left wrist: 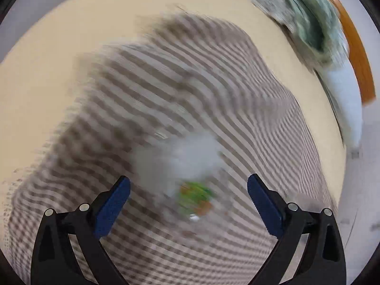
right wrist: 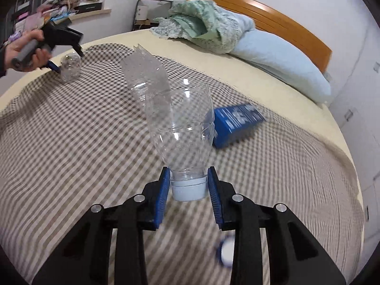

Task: Collect trash
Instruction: 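Grasp the clear plastic bottle with the right tool while the left tool grasps the clear cup, then carry both items over the wastebasket and open both tools to drop them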

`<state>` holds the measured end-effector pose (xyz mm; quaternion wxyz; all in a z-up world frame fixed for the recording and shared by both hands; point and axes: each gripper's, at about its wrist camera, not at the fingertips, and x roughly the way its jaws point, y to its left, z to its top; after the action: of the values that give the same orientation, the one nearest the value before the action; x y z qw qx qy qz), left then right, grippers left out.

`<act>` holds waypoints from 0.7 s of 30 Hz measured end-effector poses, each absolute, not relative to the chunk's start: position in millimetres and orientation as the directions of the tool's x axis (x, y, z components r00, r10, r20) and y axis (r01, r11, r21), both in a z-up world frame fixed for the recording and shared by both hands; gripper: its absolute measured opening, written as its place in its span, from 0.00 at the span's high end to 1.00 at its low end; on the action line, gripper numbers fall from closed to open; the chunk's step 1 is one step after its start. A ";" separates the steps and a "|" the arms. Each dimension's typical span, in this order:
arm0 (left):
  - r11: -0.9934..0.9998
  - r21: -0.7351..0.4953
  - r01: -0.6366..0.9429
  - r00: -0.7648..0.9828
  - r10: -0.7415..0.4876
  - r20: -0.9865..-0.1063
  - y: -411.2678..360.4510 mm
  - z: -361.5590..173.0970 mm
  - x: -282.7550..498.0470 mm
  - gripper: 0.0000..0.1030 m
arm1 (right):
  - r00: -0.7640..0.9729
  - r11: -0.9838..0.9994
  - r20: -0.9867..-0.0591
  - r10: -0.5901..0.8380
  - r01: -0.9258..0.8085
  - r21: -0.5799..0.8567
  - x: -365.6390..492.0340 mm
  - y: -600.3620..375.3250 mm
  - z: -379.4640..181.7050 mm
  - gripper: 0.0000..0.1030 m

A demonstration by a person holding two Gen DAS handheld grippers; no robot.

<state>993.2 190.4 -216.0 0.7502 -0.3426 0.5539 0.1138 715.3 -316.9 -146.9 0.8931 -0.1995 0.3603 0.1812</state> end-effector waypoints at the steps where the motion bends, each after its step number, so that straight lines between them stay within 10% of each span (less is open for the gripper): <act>1: 0.779 -0.352 -0.519 0.359 -0.175 -0.917 181.2 -213.1 994.6 0.34 | 0.670 0.865 -0.722 0.175 -0.454 -0.212 710.9 -320.9 -144.3 0.69; 21: 0.942 -0.325 0.079 0.632 -0.299 -0.715 31.9 -3.6 733.0 0.44 | 0.691 0.994 -0.720 0.060 -0.105 -0.018 482.6 -428.8 -97.8 0.69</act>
<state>733.0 31.9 -3.6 0.8936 -0.1325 0.4157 -0.1059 482.6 -428.8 -97.8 0.9192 -0.0288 0.3902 0.0450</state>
